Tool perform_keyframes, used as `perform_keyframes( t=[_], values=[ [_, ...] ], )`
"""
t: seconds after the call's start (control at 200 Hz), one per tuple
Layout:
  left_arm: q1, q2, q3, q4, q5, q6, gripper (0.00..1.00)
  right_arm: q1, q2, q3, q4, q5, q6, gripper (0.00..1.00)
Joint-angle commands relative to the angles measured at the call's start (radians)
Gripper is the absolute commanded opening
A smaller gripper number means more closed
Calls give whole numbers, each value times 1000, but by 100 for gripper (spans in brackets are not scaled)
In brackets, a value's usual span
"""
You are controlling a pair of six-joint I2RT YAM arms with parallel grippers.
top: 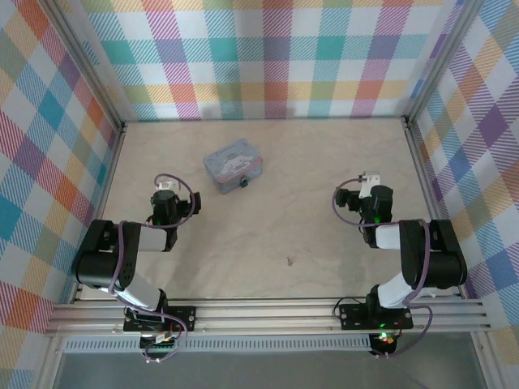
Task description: Unlock the padlock with the key
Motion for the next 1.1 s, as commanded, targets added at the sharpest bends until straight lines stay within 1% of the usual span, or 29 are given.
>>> perform_keyframes(
  t=[0.0,0.92,1.04,1.095],
  values=[
    [12,2,18,45,16,9,100,-3,-2,18,12,-17,9,100],
    [11,3,18,46,17,7,100,-4,-4,16,14,-17,8,100],
    [12,0,14,49,16,7,100,-3,-7,15,12,-54,-4,100],
    [11,-15,19,29,-8,0,100,-3,-14,13,10,-55,-5,100]
  ],
)
